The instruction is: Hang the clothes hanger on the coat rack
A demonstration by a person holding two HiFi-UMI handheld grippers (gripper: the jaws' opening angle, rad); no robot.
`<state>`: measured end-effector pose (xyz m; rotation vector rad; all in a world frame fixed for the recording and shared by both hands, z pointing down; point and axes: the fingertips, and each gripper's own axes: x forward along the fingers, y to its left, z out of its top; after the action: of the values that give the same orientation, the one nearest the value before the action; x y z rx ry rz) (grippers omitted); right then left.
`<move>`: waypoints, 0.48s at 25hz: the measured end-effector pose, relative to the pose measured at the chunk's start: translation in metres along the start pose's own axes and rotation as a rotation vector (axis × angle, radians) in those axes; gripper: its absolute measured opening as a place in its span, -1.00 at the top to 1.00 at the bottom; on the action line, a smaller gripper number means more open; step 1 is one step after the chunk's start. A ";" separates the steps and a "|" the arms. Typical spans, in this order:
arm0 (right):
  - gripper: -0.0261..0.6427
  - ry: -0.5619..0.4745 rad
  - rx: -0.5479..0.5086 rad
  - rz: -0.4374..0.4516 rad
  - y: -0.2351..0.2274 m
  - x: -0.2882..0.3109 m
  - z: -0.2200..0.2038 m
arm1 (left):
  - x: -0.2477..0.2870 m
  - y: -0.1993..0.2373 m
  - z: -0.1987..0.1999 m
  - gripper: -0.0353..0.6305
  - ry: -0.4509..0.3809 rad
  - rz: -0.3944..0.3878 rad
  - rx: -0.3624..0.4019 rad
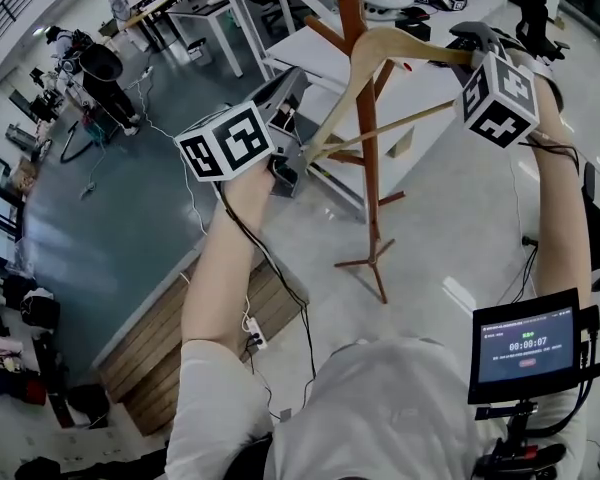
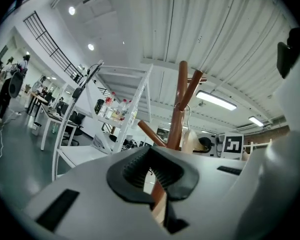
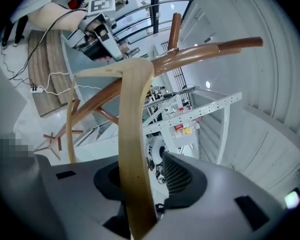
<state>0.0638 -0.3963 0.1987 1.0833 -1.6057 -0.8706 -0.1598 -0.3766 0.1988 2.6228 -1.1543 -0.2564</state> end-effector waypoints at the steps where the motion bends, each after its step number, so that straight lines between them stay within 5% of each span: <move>1: 0.53 -0.020 0.001 0.001 0.001 -0.002 0.001 | 0.001 -0.003 -0.001 0.88 0.003 -0.003 0.007; 8: 0.52 -0.174 0.022 0.139 0.019 -0.031 0.016 | -0.003 -0.022 -0.005 0.88 0.000 0.001 0.016; 12: 0.32 -0.293 0.061 0.272 0.039 -0.042 0.030 | -0.002 -0.025 -0.010 0.88 -0.007 0.001 0.017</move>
<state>0.0306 -0.3419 0.2120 0.7780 -1.9804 -0.8272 -0.1410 -0.3575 0.2006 2.6384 -1.1650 -0.2562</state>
